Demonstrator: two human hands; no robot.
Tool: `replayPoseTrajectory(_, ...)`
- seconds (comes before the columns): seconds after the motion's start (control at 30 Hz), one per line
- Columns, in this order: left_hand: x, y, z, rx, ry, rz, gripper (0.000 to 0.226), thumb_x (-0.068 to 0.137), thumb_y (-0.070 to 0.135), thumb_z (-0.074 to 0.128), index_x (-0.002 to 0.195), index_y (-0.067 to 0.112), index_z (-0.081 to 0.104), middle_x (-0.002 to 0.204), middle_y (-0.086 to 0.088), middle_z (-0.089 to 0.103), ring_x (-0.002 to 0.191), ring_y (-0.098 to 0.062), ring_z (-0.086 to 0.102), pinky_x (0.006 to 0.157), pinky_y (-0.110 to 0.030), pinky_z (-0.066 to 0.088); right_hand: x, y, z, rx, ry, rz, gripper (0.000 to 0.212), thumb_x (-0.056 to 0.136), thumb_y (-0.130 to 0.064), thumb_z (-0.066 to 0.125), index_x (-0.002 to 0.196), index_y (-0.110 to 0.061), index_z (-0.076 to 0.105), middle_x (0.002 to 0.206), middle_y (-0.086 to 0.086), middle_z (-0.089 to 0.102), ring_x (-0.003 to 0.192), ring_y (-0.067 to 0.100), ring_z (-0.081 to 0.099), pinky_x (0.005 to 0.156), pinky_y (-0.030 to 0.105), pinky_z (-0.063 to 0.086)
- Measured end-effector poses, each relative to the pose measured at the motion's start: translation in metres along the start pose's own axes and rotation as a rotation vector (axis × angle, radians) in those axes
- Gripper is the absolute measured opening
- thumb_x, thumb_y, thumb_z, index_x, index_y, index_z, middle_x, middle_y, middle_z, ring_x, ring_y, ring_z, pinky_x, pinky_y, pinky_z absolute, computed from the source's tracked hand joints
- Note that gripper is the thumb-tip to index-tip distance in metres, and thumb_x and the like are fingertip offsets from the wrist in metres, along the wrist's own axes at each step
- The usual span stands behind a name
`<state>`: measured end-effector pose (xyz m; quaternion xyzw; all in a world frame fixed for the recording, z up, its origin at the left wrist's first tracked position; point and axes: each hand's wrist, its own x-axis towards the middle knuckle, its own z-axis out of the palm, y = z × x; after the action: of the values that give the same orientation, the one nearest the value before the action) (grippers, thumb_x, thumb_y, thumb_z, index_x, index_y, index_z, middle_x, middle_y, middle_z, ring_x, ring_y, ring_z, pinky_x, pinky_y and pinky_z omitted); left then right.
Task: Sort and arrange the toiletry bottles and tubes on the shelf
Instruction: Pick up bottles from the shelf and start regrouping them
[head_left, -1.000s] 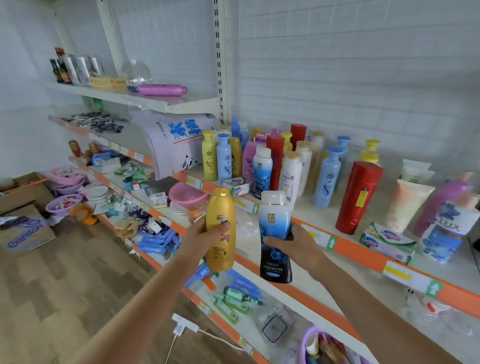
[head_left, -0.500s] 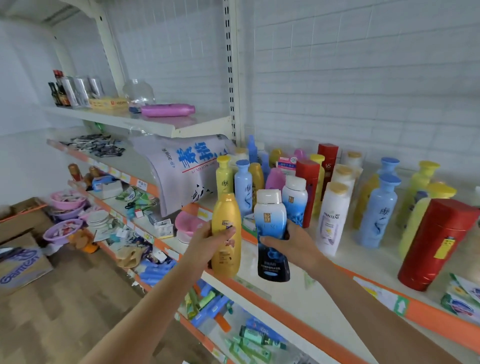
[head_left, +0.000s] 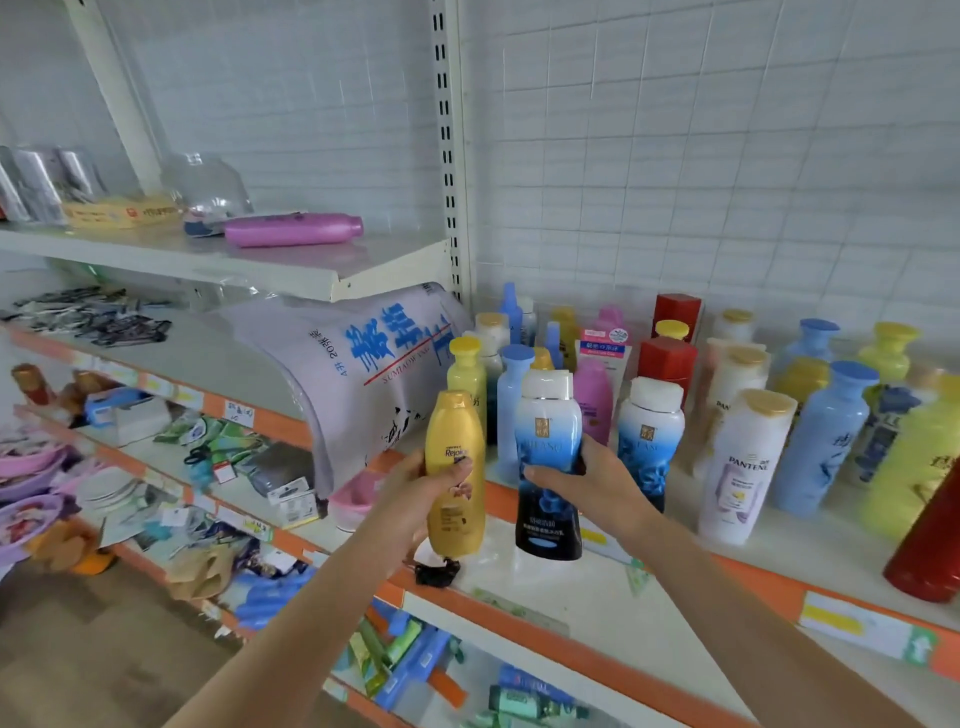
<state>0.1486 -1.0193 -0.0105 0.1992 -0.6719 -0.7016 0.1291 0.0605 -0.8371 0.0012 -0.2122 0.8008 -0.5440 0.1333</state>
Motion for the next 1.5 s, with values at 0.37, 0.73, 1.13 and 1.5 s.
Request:
replayPoseTrajectory(0.37,0.037,-0.001,-0.034,0.043,-0.238,0.02,0.029,0.078,0.017,0.07,0.104,0.026,0.061,0.102,0.0,0.07,0.095,-0.016,0.064,0.088,-0.039,0.046,-0.01,0.001,0.041,-0.033,0.167,0.085,0.028,0.077,-0.027,0.072,0.099,-0.028,0.055,0.09,-0.009,0.069,0.079,0.005,0.064,0.065,0.015,0.053)
replayPoseTrajectory(0.73,0.048,0.009,0.012,0.076,-0.357,0.084,0.03,0.076,0.022,0.072,0.103,0.029,0.062,0.103,0.003,0.069,0.1,-0.019,0.062,0.095,-0.041,0.043,-0.027,0.008,-0.036,-0.068,0.489,0.071,0.057,0.079,-0.024,0.071,0.129,-0.019,0.043,0.116,-0.001,0.061,0.105,0.016,0.058,0.082,0.027,0.049)
replayPoseTrajectory(1.13,0.046,0.01,0.024,0.089,-0.408,0.07,0.025,0.078,0.021,0.07,0.095,0.035,0.058,0.101,0.008,0.066,0.097,-0.012,0.058,0.092,-0.038,0.04,-0.022,0.028,-0.046,0.013,0.477,0.086,0.06,0.08,-0.008,0.07,0.132,-0.018,0.043,0.123,0.005,0.055,0.111,0.019,0.051,0.094,0.033,0.048)
replayPoseTrajectory(1.5,0.046,0.008,0.03,0.088,-0.385,0.08,0.022,0.079,0.02,0.069,0.093,0.034,0.059,0.101,0.007,0.066,0.1,-0.015,0.059,0.092,-0.038,0.041,-0.005,0.038,-0.043,0.004,0.474,0.159,0.061,0.081,-0.01,0.069,0.131,-0.018,0.035,0.127,0.006,0.054,0.109,0.02,0.052,0.092,0.046,0.051)
